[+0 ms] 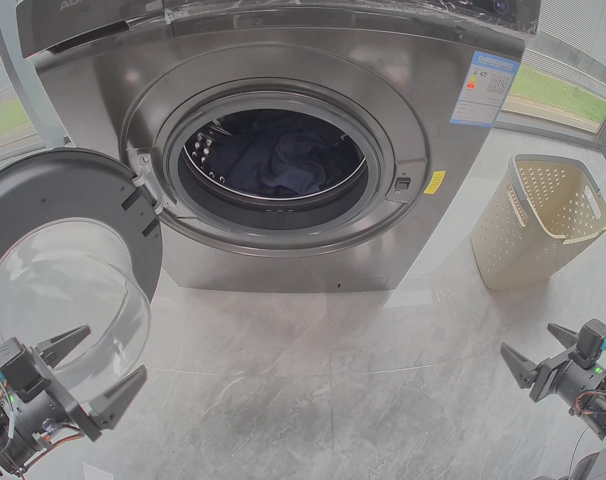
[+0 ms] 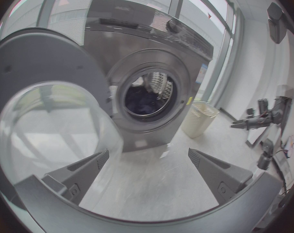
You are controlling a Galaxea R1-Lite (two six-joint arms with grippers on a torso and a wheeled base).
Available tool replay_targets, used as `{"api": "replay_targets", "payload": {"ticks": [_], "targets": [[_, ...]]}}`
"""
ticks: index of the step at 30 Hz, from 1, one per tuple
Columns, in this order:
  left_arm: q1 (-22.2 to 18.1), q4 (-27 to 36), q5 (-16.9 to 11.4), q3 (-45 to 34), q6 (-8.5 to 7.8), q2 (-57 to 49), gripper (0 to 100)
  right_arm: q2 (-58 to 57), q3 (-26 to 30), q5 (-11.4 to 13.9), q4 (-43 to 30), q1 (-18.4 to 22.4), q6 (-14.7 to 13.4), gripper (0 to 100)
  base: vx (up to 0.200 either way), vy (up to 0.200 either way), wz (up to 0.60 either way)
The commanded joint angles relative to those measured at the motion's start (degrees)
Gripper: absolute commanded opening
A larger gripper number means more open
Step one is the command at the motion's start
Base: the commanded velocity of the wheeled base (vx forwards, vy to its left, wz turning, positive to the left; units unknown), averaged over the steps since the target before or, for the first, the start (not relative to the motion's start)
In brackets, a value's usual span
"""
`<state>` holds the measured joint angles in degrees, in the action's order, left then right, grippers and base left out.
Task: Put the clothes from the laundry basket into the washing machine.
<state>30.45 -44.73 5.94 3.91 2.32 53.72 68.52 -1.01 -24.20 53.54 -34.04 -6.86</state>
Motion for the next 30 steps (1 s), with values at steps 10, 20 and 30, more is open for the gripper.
{"api": "replay_targets", "payload": {"ticks": [10,20,30], "targets": [[-18.5,31.8,-0.4,-2.9,-2.23,-41.9,100,-46.0,0.9,1.1,-35.3,22.1,4.4,100,-0.100,0.000,0.00],[-23.7,41.6,0.2,-3.9,-0.12,-48.4,100,-63.3,0.2,12.5,-51.9,27.4,5.9,100,0.000,0.180,0.00],[-30.3,41.8,-2.0,-3.9,-2.93,-53.4,100,-66.9,-0.3,23.8,-53.2,34.6,6.7,100,0.000,0.120,0.00]]}}
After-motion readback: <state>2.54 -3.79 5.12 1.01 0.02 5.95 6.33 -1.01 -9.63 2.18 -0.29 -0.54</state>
